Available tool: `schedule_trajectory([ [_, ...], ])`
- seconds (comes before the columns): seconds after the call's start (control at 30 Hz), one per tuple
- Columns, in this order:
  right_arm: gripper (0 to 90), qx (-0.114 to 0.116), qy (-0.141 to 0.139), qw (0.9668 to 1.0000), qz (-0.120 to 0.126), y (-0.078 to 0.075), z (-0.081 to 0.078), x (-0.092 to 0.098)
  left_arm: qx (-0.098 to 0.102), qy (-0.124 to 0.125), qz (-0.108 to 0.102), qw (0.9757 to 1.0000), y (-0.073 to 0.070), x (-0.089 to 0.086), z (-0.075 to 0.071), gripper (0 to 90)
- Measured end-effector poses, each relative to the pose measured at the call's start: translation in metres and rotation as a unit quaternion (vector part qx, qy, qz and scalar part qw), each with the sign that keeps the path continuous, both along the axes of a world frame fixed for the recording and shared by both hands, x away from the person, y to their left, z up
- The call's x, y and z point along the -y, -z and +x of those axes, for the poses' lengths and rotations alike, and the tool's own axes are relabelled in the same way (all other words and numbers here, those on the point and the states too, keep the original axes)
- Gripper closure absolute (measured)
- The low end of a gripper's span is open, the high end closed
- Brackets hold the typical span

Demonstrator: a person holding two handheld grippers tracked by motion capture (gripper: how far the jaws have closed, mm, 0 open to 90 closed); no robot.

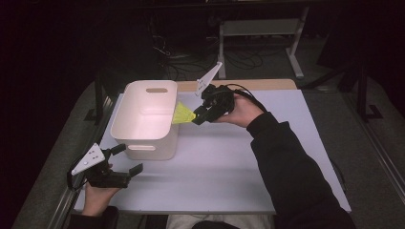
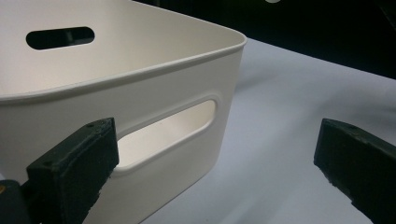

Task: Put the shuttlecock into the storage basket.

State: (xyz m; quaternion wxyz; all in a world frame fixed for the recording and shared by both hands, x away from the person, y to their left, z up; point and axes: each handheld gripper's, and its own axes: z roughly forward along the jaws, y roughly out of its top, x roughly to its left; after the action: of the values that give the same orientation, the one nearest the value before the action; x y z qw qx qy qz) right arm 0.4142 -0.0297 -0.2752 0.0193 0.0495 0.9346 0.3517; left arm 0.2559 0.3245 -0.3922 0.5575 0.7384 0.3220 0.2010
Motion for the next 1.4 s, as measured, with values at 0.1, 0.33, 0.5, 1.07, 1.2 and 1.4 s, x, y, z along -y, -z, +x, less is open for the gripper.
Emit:
schedule_trajectory([
  [0.1,63.1,0.001,-0.002,1.0,0.0,-0.002,0.001,-0.003,0.0,0.0,0.0,1.0,0.0,0.0,0.0,0.0],
  [0.33,63.1,0.004,-0.003,0.9999,0.009,-0.008,0.004,-0.009,0.0,0.0,-0.001,1.0,0.0,0.0,0.0,0.0],
  [0.5,63.1,0.004,-0.005,0.9999,0.008,-0.009,0.006,-0.015,0.0,0.0,0.0,1.0,0.0,0.0,0.0,0.0],
  [1.07,63.1,-0.002,-0.006,0.9999,0.011,-0.017,0.014,-0.031,0.0,0.002,0.0,1.0,0.0,0.0,0.0,0.0],
  [1.2,63.1,-0.003,-0.008,0.9999,0.009,-0.017,0.015,-0.035,0.001,0.001,0.0,1.0,0.0,-0.001,0.0,0.0],
  [1.4,63.1,-0.007,-0.011,0.9999,0.007,-0.017,0.018,-0.043,0.001,0.0,-0.002,1.0,0.0,-0.001,-0.001,0.0],
])
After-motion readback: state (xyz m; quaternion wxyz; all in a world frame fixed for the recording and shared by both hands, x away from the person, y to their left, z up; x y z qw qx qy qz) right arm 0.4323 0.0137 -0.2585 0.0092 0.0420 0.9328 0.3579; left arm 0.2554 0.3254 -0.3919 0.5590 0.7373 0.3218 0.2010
